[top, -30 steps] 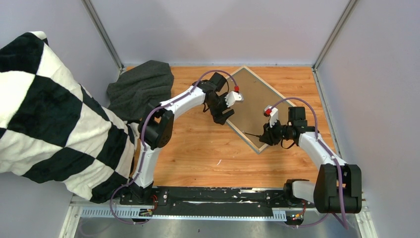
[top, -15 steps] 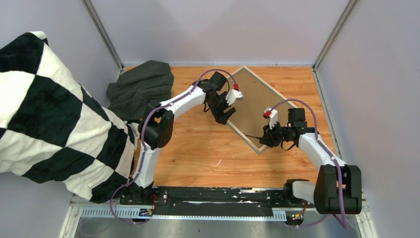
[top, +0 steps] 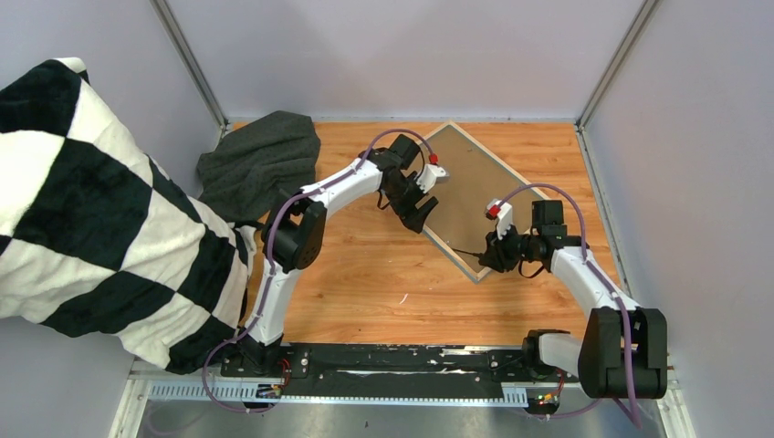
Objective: Take the photo out of the frame
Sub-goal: Release the photo frame item from the photo frame.
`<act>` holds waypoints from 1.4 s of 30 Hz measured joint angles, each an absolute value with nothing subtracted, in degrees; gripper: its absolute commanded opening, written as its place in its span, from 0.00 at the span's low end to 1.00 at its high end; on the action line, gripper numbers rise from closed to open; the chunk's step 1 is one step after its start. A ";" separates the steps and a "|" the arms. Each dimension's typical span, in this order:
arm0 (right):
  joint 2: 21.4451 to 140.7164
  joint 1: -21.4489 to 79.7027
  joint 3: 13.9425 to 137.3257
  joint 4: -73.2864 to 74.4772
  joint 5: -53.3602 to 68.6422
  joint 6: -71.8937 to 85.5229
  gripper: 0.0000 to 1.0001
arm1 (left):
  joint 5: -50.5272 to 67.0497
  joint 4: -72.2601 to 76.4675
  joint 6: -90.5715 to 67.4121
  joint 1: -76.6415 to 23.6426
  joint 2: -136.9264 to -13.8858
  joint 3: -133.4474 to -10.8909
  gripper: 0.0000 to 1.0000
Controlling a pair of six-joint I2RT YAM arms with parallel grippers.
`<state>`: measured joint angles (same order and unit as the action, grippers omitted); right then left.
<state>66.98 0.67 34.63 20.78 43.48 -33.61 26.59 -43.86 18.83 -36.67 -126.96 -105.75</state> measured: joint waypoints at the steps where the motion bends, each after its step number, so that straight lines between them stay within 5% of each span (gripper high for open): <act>1: 66.89 0.67 34.63 20.88 43.48 -33.71 0.00 | 26.57 -43.86 18.61 -36.67 -127.07 -105.75 0.78; 42: 66.78 -1.32 31.57 10.31 45.47 -24.91 0.00 | 23.44 -43.97 14.81 -36.34 -130.91 -109.62 0.75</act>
<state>66.78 -1.32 31.57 10.31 45.47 -24.91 23.44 -43.97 14.81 -36.34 -130.91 -109.62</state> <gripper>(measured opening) 0.274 0.751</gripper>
